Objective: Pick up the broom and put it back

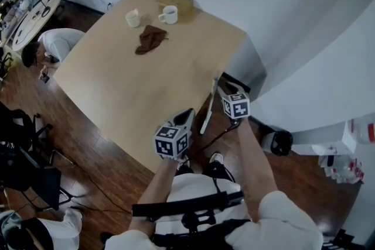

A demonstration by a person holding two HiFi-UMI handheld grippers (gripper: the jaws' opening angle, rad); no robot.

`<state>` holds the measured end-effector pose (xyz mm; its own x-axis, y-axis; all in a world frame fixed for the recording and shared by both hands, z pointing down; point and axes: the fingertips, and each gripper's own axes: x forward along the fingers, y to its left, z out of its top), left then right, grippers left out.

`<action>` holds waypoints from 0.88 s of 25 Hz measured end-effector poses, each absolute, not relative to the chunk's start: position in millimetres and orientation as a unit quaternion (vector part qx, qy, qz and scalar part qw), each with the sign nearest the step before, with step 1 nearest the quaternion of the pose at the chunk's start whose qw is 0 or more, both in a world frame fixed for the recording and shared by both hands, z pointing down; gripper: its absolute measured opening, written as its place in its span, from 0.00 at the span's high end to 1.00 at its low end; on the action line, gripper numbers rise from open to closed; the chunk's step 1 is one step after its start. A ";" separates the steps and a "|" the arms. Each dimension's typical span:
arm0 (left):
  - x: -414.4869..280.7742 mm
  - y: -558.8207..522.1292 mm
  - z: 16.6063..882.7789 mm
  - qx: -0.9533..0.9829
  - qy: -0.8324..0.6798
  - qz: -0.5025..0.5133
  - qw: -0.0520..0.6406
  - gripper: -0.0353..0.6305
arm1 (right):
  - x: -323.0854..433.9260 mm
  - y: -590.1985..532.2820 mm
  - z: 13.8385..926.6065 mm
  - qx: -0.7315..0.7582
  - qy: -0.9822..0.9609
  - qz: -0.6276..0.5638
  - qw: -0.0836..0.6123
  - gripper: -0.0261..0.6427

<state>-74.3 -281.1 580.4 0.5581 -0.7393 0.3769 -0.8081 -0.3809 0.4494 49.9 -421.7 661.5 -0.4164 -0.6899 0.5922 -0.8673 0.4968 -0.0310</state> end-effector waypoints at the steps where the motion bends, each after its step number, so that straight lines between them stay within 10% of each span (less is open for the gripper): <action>1: -73.3 -280.8 581.3 0.833 -0.459 0.058 0.304 0.96 | 54.6 -415.1 655.7 0.482 -0.821 0.173 0.252 0.69; 8: -69.1 -277.8 586.0 0.849 -0.420 0.062 0.315 0.96 | 77.0 -358.3 616.9 0.522 -0.805 0.234 0.153 0.94; 22: -55.9 -225.1 581.3 0.858 -0.410 0.042 0.307 0.96 | 69.8 -254.0 602.4 0.507 -0.809 0.293 0.057 0.94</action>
